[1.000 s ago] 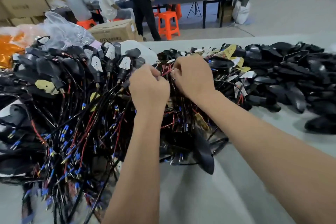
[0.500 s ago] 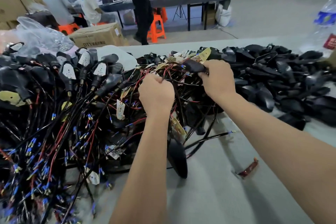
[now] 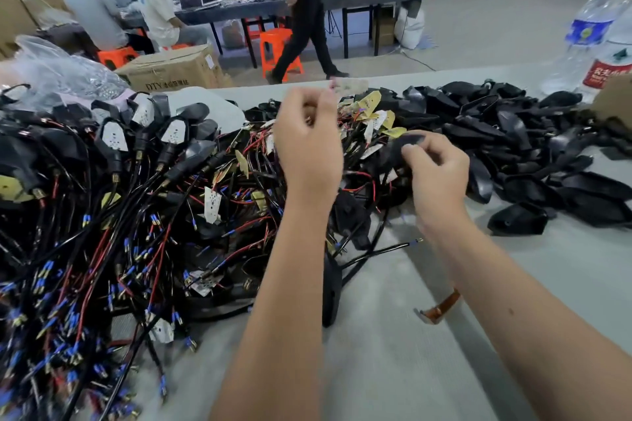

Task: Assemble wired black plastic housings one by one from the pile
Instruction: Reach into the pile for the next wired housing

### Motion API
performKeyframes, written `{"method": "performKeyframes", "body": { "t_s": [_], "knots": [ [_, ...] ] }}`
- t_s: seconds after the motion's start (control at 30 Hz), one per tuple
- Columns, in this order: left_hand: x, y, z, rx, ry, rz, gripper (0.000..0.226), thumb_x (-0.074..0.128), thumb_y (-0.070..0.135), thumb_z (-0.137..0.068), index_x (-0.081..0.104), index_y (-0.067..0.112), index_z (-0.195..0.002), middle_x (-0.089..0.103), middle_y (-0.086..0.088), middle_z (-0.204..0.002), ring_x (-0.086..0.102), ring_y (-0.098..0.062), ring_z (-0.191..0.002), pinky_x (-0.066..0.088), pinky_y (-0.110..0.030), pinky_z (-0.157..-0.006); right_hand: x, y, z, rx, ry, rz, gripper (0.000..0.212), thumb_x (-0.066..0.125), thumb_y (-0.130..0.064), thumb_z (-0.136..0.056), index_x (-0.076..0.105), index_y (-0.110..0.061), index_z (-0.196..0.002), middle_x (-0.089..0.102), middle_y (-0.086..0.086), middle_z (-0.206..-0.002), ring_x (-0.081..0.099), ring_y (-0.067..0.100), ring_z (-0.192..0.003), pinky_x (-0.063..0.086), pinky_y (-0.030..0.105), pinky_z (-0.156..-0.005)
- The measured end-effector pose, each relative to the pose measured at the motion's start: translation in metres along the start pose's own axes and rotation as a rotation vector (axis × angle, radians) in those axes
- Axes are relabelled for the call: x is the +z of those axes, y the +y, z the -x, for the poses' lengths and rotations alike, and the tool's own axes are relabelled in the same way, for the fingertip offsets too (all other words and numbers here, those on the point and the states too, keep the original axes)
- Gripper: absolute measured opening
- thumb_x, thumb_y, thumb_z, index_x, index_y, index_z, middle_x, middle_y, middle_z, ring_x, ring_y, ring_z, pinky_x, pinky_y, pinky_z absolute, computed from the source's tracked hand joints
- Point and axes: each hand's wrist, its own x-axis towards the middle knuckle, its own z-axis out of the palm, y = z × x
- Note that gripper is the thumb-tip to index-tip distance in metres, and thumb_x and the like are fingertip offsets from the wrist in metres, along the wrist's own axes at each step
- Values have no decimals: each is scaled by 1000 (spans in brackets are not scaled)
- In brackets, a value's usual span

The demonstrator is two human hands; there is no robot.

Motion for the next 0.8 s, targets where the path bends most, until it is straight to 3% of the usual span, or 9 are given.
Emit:
{"method": "performKeyframes", "body": {
  "t_s": [0.07,0.17,0.27,0.33,0.4,0.47,0.53,0.67,0.8],
  "knots": [
    [14,2,9,50,-151,-114,19,62,18,-99,60,15,-81,54,8,-68,48,-6,-60,40,-26,-65,-1,-8,-1,133,-3,-257,22,60,-9,-74,54,13,-74,72,9,-86,67,22,-71,52,35,-69],
    [32,-13,30,-22,-373,-277,18,64,13,-97,60,8,-80,58,9,-59,56,5,-55,38,-10,-57,-11,-22,-2,465,-106,-509,17,58,-15,-73,59,1,-67,56,12,-65,55,23,-56,50,29,-56],
    [41,-35,53,-116,-510,-405,16,63,16,-94,59,12,-79,65,6,-65,63,-14,-67,50,-34,-69,-28,-19,-3,646,-260,-326,34,65,-43,-90,69,-17,-68,61,10,-69,53,24,-60,48,32,-60],
    [44,-41,62,-108,-537,-449,14,63,15,-92,60,11,-80,63,-1,-67,63,-24,-71,52,-39,-70,-39,-15,-1,609,-290,-209,30,73,-40,-91,67,-11,-89,60,20,-82,54,26,-66,50,36,-62],
    [45,-42,66,-198,-568,-362,16,61,12,-94,62,8,-79,66,-7,-70,62,-26,-66,53,-34,-62,-51,-12,-1,469,-243,-146,26,76,-18,-91,56,-7,-78,58,21,-75,52,26,-62,51,40,-60],
    [50,-38,69,-505,-574,-83,18,54,8,-98,65,6,-83,67,-18,-79,61,-25,-61,56,-32,-55,-64,-12,0,399,-221,-140,34,71,-9,-94,48,-9,-68,64,19,-74,56,27,-62,53,45,-62],
    [56,-33,73,-759,-631,90,13,52,7,-101,64,3,-97,61,-22,-88,62,-27,-64,61,-34,-58,-76,-15,4,374,-279,-161,34,65,-8,-96,46,-5,-67,68,11,-74,58,27,-61,53,38,-54],
    [67,-33,89,-857,-827,154,14,56,11,-104,63,7,-115,64,-18,-96,69,-25,-70,62,-33,-60,-95,-15,12,281,-278,-75,42,62,-1,-92,50,-18,-55,67,20,-82,62,28,-80,53,41,-75],
    [77,-36,104,-846,-860,244,24,54,-1,-101,64,6,-121,68,-12,-95,67,-28,-92,57,-45,-90,-108,-14,21,171,-241,102,37,67,-21,-78,43,7,-75,56,42,-99,50,23,-80,41,42,-74]
  ]
}}
